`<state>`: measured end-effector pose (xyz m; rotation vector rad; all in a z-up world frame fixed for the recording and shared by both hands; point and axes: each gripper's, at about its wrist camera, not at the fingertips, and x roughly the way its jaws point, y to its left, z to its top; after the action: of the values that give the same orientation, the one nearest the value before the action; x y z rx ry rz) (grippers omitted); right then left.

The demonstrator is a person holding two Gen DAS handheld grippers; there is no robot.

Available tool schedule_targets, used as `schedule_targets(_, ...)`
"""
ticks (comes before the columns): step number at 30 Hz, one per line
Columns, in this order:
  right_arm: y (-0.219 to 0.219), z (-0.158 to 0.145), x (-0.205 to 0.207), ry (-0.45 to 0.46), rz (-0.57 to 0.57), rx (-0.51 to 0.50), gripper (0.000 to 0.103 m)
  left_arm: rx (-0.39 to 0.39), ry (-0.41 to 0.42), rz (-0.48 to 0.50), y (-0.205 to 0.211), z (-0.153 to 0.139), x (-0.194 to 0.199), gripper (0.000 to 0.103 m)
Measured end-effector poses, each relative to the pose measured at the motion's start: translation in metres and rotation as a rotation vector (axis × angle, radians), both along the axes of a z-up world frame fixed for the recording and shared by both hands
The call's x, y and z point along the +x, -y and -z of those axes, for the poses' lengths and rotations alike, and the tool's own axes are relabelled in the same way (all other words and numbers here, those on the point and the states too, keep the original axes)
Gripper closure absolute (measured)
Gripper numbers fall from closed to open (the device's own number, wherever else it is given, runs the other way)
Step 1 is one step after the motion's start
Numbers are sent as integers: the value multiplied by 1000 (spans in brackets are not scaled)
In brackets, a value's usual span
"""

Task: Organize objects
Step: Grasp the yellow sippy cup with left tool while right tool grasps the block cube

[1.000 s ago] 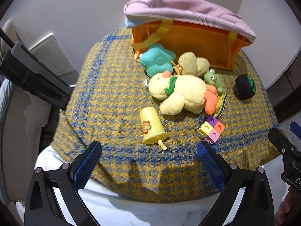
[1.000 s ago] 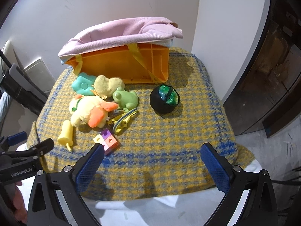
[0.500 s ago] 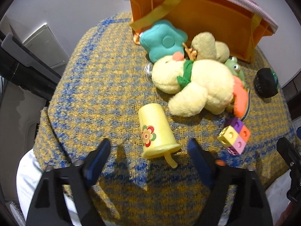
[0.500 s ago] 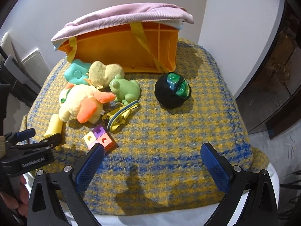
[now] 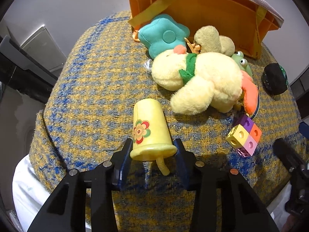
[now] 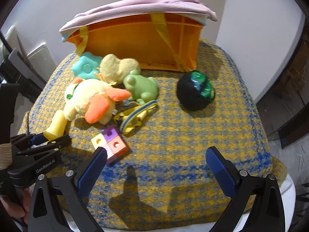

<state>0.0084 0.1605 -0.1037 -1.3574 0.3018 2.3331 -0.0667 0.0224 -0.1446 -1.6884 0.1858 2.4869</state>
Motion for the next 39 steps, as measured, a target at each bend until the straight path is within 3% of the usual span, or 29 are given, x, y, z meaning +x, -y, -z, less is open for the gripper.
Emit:
schedule_targets(5, 9, 5, -10, 1, -36, -2, 1, 0, -32, -33, 11, -8, -2, 61)
schedule_targets(13, 20, 19, -34, 21, -71, -4, 1, 12, -12, -76, 27, -5, -6, 61)
schedule_targets(19, 28, 34, -47, 64, -89, -13, 13, 19, -8, -90, 30, -2, -12, 61)
schedule_targets(27, 37, 44, -54, 82, -102, -24, 49, 33, 5, -90, 27, 2, -22, 61)
schedule_targets(34, 42, 38, -46, 68, -86, -29, 49, 32, -8, -83, 19, -3, -33, 61)
schedule_targets(39, 33, 15, -39, 39, -62, -20, 49, 35, -38, -70, 5, -19, -44, 61)
